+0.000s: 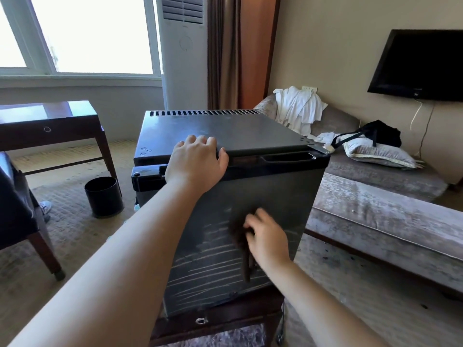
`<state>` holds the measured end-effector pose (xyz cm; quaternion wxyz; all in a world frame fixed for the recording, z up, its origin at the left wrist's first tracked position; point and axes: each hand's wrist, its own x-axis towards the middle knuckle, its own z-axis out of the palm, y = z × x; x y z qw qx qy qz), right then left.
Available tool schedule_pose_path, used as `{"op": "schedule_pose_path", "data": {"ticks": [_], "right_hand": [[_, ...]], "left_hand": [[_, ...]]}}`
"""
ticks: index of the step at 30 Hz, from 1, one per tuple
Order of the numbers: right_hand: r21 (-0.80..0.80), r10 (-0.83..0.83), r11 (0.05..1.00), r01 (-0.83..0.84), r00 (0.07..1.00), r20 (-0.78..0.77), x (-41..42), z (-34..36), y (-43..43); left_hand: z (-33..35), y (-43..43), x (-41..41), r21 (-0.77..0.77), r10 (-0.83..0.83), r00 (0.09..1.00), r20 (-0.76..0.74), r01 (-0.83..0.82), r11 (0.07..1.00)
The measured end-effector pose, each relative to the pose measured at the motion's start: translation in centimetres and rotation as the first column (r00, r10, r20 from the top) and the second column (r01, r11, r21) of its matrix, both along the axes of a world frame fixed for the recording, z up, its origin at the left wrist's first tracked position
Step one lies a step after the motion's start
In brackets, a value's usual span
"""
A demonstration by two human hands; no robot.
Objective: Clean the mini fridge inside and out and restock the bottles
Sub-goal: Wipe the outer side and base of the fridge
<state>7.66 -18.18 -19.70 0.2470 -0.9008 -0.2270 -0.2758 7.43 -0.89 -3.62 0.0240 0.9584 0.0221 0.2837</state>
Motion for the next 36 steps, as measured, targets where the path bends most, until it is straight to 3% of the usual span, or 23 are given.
{"op": "schedule_pose_path", "data": {"ticks": [2,4,10,14,17,22,24,26,32,36], "right_hand": [[-0.128,-0.042,0.992,0.025,0.990,-0.134,-0.5,-3.0,-0.3],[-0.124,-0.063,0.991,0.042,0.983,-0.173,-0.6,-3.8,-0.7],[0.180,-0.034,0.984,0.003,0.985,0.170,-0.3,5.7,0.6],[0.340,-0.060,0.940,-0.015,0.976,0.207,0.3,9.0,1.3],[0.339,-0.055,0.941,-0.006,0.984,0.170,-0.2,5.4,2.4],[-0.034,0.025,0.999,-0.024,0.999,0.022,-1.2,-2.8,2.5],[-0.020,-0.019,1.000,0.017,0.991,-0.132,-1.2,-4.4,1.4],[0.099,-0.048,0.993,0.068,0.981,-0.189,-0.6,-3.6,-0.5],[0.466,-0.206,0.880,0.092,0.958,0.199,3.3,8.5,-8.3],[0.404,-0.162,0.913,0.053,0.957,0.239,5.4,11.0,-10.4]], "left_hand": [[0.0,-0.1,-0.1,-0.001,0.002,1.000,-0.009,-0.002,1.000],[0.1,-0.2,-0.2,0.002,-0.005,1.000,-0.016,0.005,1.000],[0.3,0.0,-0.2,-0.006,-0.011,1.000,-0.014,0.011,1.000],[0.1,-0.1,-0.2,0.010,-0.006,1.000,-0.004,0.006,1.000],[0.0,0.0,0.0,0.013,-0.012,1.000,0.006,0.012,1.000],[0.0,0.2,0.0,0.012,-0.016,1.000,0.005,0.016,1.000],[-0.2,0.2,0.0,0.013,-0.017,1.000,0.014,0.017,1.000],[-0.2,0.4,0.0,0.012,-0.022,0.999,0.026,0.022,1.000],[-0.3,0.3,0.2,0.012,-0.029,0.999,0.044,0.029,1.000],[-0.4,0.3,0.3,0.006,-0.028,0.998,0.051,0.028,1.000]]}}
